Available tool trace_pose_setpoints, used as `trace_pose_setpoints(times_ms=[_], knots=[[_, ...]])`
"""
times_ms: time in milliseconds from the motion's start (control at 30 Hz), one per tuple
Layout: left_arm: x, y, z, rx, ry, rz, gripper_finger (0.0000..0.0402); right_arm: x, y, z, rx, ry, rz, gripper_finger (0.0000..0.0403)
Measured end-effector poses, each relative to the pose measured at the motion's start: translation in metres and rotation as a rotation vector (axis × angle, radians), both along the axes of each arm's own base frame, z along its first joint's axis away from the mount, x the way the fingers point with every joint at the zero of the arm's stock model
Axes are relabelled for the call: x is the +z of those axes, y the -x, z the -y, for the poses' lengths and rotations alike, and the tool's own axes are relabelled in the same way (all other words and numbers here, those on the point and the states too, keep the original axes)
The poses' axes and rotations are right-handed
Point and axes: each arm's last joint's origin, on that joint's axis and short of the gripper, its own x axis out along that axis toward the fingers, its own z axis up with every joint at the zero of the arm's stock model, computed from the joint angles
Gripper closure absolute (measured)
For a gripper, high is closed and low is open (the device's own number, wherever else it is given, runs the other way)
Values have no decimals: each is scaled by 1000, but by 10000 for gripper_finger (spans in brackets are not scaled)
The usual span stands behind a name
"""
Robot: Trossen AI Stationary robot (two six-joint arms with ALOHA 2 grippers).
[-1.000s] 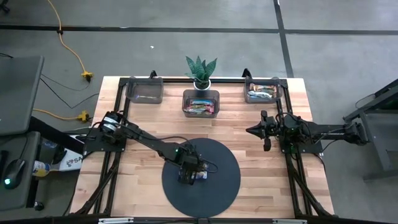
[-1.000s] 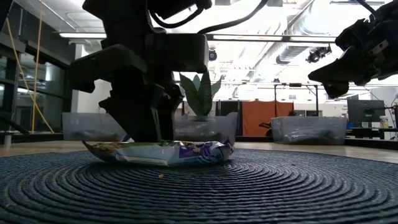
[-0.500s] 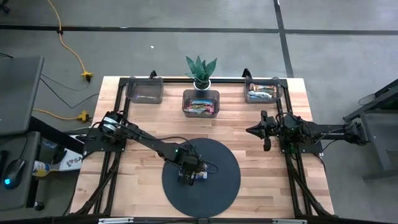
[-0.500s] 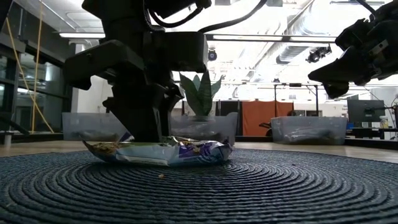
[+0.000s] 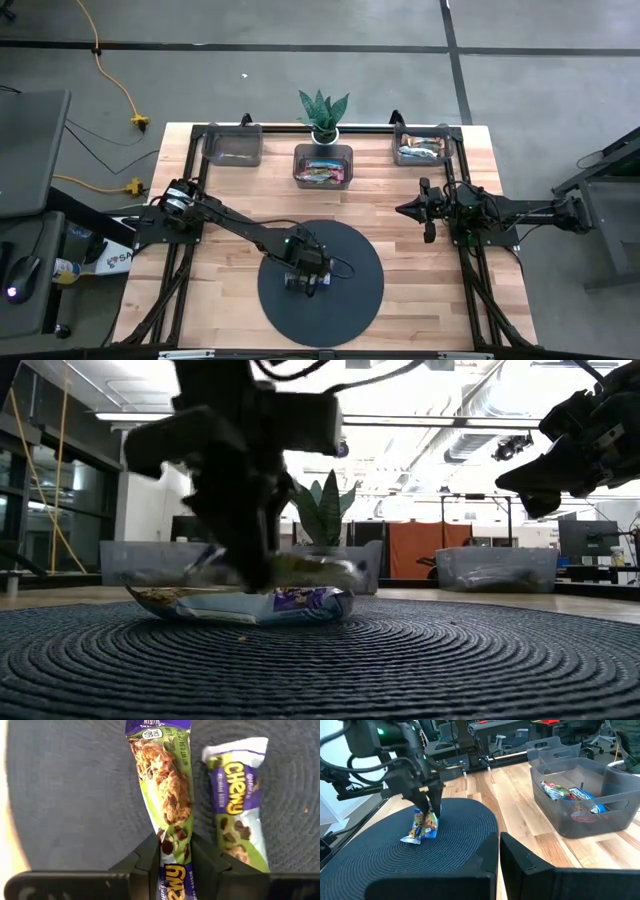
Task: Pick and place Granola Bars by type
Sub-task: Put the blue granola bar into the left black bin
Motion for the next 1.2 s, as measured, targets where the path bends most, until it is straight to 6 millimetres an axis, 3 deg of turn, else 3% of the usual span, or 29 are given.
trace_pose_setpoints(times_ms=[333, 533, 833, 1033, 1200], knots=[[55, -13, 0, -24, -34, 34, 320, 0, 0, 0, 0, 0, 0, 402], [101, -7, -20, -12, 41, 118, 320, 0, 0, 0, 0, 0, -1, 402], [177, 33, -88, 96, 47, 282, 320, 0, 0, 0, 0, 0, -2, 402], [214, 73, -142, 216, 4, 360, 320, 0, 0, 0, 0, 0, -2, 402], [241, 112, -174, 280, -1, 445, 319, 0, 0, 0, 0, 0, -2, 402]])
